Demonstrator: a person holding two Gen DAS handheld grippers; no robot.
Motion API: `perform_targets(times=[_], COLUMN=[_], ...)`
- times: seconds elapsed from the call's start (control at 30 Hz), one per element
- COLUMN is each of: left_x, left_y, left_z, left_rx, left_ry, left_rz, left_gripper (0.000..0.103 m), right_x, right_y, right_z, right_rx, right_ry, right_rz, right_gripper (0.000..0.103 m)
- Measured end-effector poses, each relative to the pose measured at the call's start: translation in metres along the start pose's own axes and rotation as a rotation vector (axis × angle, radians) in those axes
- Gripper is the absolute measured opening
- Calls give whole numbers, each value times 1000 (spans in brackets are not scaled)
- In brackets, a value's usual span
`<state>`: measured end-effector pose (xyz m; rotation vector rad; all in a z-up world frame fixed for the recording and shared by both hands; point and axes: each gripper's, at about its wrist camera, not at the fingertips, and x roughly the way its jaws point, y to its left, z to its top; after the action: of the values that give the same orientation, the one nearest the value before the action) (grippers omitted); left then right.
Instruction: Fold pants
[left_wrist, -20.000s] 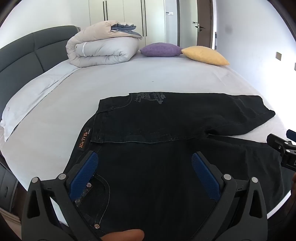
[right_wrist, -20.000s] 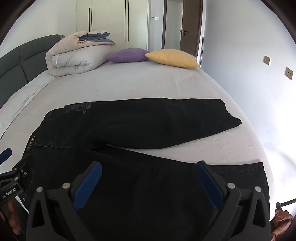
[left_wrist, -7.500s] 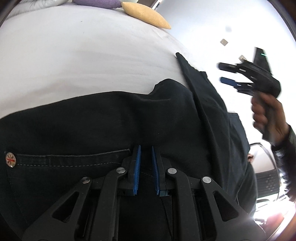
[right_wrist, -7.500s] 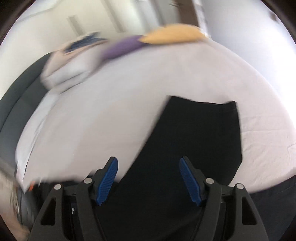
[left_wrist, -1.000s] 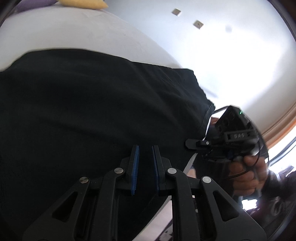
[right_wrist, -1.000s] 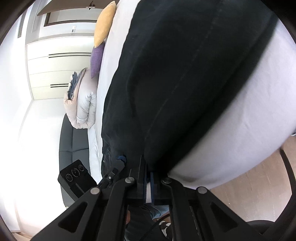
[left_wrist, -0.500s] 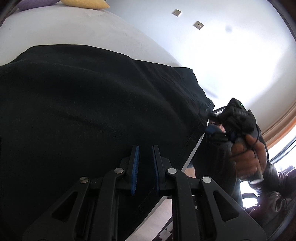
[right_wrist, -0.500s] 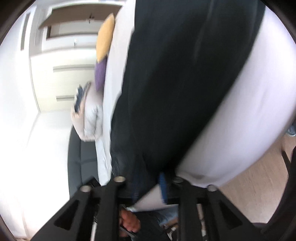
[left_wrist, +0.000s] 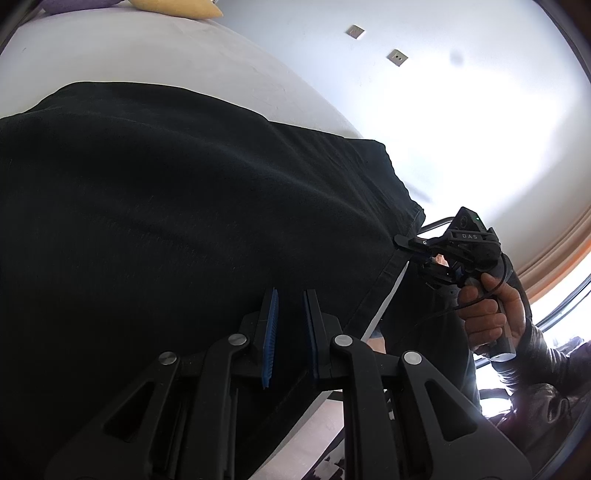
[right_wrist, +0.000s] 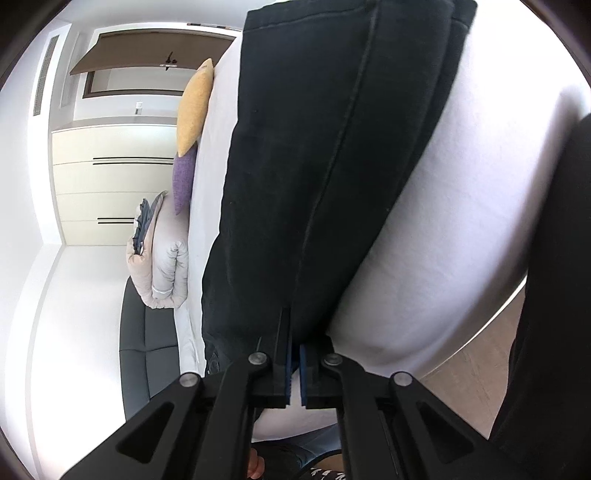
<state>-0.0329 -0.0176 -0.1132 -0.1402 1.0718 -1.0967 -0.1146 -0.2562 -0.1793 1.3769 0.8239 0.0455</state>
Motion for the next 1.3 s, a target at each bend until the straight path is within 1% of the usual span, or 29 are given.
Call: perform_targets(times=[0.03,0.07,0.1,0.13,0.17,0.2,0.23,0.27,0.3,0.33,0.4,0.43,0.47,0.5,0.53,0.57,0.6,0.7,0.77,0.8,0.83,0.93,1.03,1.07,1.1,1.17,1.23,1.27,1.3], left_x=[-2,-4,-8,-11,-17,-22,-26,-31,-34,-36,-38,-39,-38,-37,-36,-36,-35,-32,-20,-17,-14,-13,-14,-15,-15,-17,-18,-19,-20], left_y=[-1,-3,-6,-9,-10,-9,-7,-2,3,8,18,24,31,37,46,52,58,80,92,99,107,122,134,139,142,144,146,147,148], left_z=[2,4,7,10,15,20,26,34,40,47,62,68,75,79,85,89,94,113,119,121,121,121,120,120,121,121,122,122,122], left_rx=[2,11,26,39,47,44,34,18,4,-8,-18,-26,-41,-57,-80,-91,-100,-103,-95,-96,-107,-142,-173,-185,-192,-198,-199,-198,-196], left_ry=[2,2,1,-4,-17,-29,-44,-63,-74,-82,-90,-91,-95,-95,-95,-95,-97,-89,-61,-50,-47,-82,-103,-109,-112,-113,-114,-115,-116], left_rz=[8,21,42,58,63,58,53,47,46,55,94,106,118,127,139,144,154,202,235,240,228,161,105,87,78,69,71,77,87], left_gripper=[14,14,14,14,14,14,14,14,14,14,14,14,14,14,14,14,14,14,14,14,14,14,14,14,14,14,14,14,14], right_x=[-8,-14,-21,-31,-41,-49,-56,-60,-59,-50,-24,-1,20,42,61,90,112,169,189,193,193,171,133,111,100,58,25,9,-1], right_y=[-2,-2,-1,4,9,18,26,41,53,70,99,113,119,123,124,126,125,124,113,107,101,84,68,57,51,32,18,14,15], right_z=[0,0,-2,-4,-7,-8,-8,-6,-5,-4,-6,-8,-7,-6,-5,-3,-2,-3,1,5,13,37,74,92,107,139,160,168,172], right_rx=[1,1,-2,-14,-40,-82,-128,-176,-203,-247,-331,-363,-372,-369,-354,-325,-297,-262,-228,-212,-199,-157,-117,-94,-80,-46,-18,-13,-29], right_ry=[2,4,11,6,-21,-45,-60,-71,-70,-47,9,58,102,134,158,212,256,351,363,361,339,257,114,49,-4,-133,-230,-261,-282], right_rz=[1,-15,-44,-88,-120,-144,-159,-151,-129,-91,-45,-16,6,5,0,24,46,49,18,16,32,67,70,76,71,55,57,60,42], right_gripper=[6,9,20,45,54,57,57,55,45,29,15,12,11,9,9,9,9,9,9,7,0,0,0,0,0,0,0,0,0])
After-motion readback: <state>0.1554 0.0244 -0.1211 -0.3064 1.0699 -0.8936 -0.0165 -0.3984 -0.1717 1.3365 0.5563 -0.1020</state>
